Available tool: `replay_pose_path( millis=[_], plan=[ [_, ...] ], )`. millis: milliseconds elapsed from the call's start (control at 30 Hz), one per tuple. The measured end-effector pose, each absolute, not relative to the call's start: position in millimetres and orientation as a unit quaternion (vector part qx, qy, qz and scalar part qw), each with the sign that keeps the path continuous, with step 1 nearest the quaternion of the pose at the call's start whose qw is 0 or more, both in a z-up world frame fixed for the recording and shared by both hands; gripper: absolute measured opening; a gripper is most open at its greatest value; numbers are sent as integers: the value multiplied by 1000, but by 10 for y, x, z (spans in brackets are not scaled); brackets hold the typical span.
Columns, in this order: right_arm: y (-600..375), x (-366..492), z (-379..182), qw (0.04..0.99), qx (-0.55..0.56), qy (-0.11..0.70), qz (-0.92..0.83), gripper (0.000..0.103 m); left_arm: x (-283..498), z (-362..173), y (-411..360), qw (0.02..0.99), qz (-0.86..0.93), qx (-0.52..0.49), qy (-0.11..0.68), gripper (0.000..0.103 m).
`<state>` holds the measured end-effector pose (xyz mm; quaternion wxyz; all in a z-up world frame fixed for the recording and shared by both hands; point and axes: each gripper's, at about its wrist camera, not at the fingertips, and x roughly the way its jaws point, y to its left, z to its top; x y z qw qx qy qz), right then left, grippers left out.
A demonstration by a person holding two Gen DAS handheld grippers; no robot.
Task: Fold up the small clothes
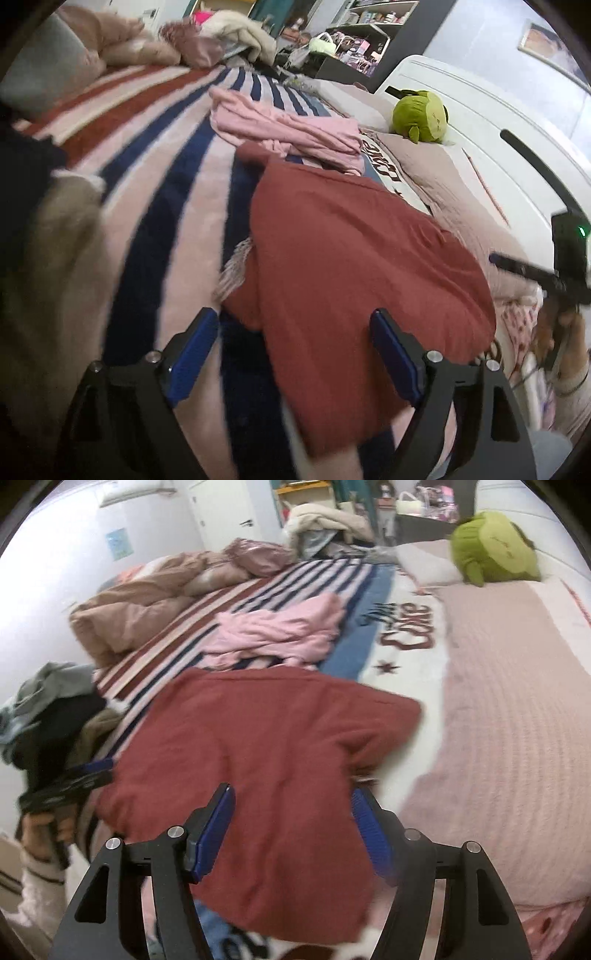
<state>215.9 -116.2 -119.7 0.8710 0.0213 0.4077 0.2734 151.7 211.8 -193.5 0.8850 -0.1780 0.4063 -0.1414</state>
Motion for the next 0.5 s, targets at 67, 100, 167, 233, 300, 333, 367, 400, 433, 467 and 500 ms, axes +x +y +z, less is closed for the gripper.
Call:
replay_pose_path(
  millis=[67, 100, 167, 233, 300, 333, 367, 400, 433, 467, 500],
  plan=[
    [-1052, 2122, -1217, 867, 9, 408, 284, 63, 1646, -2002, 2096, 883, -143, -185, 406, 81],
    [-1002, 2098, -1221, 867, 3, 408, 288, 63, 1686, -2025, 2075, 883, -148, -186, 405, 71],
    [-953, 2063, -1221, 863, 6, 409, 297, 63, 1766, -2056, 2025, 871, -178, -210, 406, 39],
    [-921, 2057, -1228, 860, 11, 410, 302, 63, 1840, -2120, 1983, 849, -213, -243, 418, 17],
    [-924, 2037, -1196, 861, 11, 408, 304, 63, 1819, -2122, 2010, 844, -225, -259, 411, 15],
    [-923, 2022, -1178, 861, 11, 406, 305, 63, 1801, -2138, 2073, 839, -229, -277, 409, 15],
    [-924, 2010, -1166, 861, 11, 405, 308, 63, 1783, -2145, 2126, 838, -224, -284, 409, 16],
    [-917, 2000, -1155, 860, 9, 404, 310, 63, 1729, -2122, 2149, 844, -209, -278, 408, 25],
    [-898, 1991, -1148, 861, 5, 403, 311, 63, 1647, -2083, 2168, 854, -188, -266, 406, 35],
    [-871, 1971, -1137, 861, -3, 401, 312, 63, 1547, -2045, 2189, 864, -170, -252, 402, 60],
    [-844, 1961, -1133, 862, -8, 398, 314, 63, 1400, -2004, 2189, 869, -165, -244, 397, 71]
  ],
)
